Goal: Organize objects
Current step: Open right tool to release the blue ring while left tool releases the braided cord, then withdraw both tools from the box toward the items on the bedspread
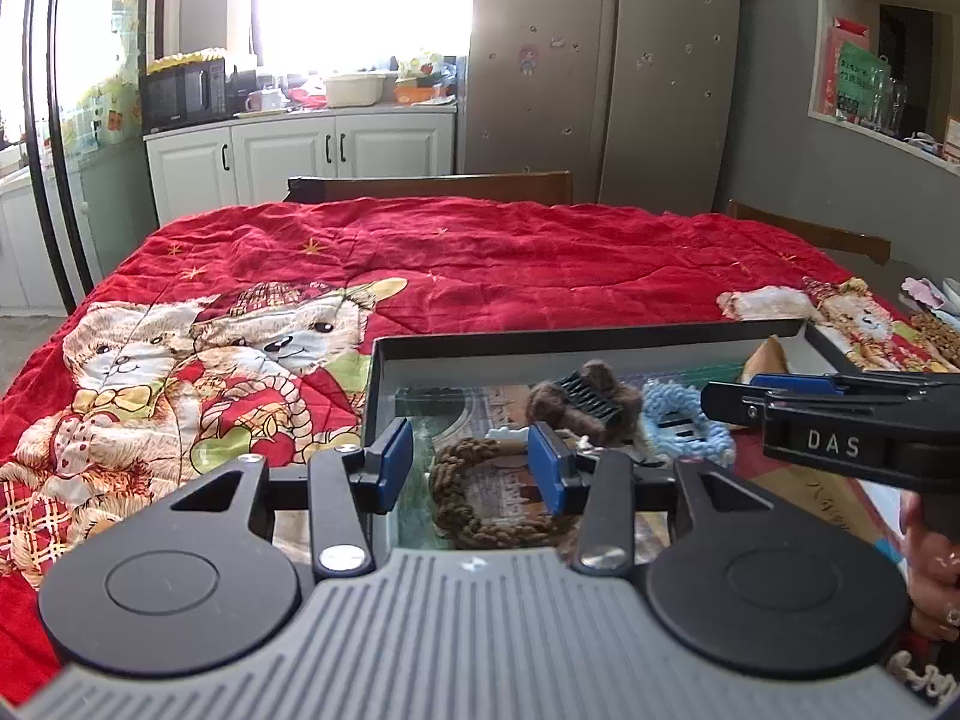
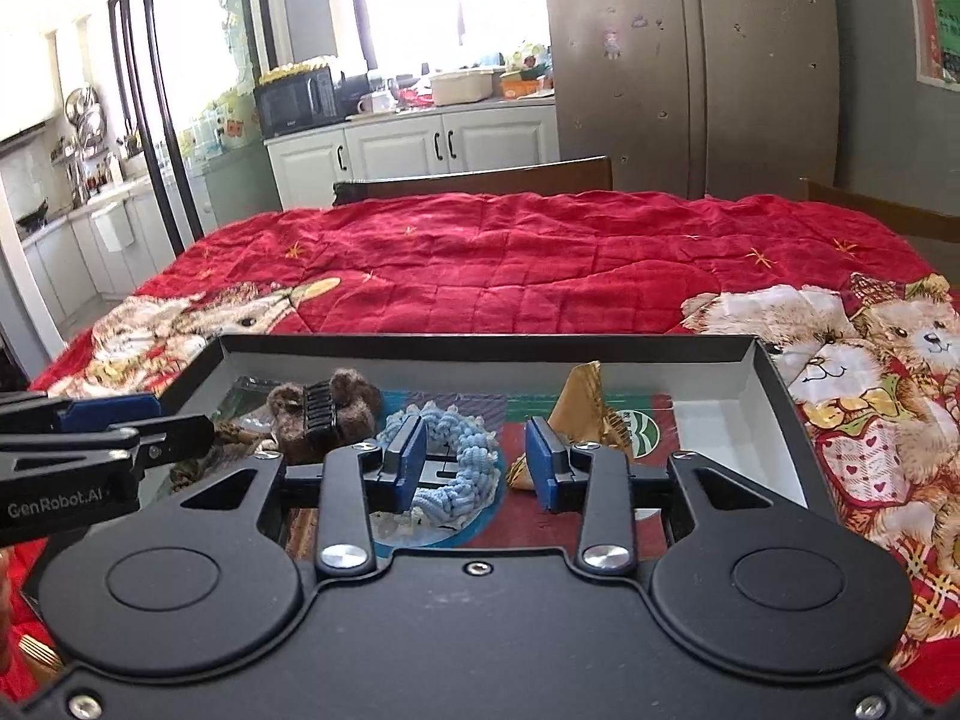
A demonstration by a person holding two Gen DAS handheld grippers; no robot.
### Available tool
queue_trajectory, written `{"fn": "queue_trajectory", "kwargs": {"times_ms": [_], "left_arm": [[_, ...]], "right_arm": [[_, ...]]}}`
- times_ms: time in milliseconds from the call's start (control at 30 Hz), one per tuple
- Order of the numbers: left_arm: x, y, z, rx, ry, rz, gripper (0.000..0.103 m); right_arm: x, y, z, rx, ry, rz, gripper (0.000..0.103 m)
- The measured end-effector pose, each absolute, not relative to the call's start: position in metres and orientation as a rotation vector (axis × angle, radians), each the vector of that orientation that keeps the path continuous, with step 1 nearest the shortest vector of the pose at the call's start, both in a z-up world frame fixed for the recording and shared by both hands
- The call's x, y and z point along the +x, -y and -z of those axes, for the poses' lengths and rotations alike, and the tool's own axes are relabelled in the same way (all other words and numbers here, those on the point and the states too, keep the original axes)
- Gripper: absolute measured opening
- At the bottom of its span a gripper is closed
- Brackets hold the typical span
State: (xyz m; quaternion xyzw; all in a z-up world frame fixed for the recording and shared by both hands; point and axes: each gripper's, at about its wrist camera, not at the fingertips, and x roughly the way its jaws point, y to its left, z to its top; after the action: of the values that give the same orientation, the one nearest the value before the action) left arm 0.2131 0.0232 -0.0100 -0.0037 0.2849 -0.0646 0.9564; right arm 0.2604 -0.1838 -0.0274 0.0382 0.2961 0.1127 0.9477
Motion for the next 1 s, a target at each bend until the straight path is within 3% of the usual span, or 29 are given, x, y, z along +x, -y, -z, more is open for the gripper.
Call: {"fn": "queue_trajectory", "kwargs": {"times_ms": [1000], "left_arm": [[0.152, -0.012, -0.024, 0.058, -0.507, 0.221, 0.066]], "right_arm": [[0.169, 0.197, -0.034, 0.038, -0.538, -0.308, 0.037]]}}
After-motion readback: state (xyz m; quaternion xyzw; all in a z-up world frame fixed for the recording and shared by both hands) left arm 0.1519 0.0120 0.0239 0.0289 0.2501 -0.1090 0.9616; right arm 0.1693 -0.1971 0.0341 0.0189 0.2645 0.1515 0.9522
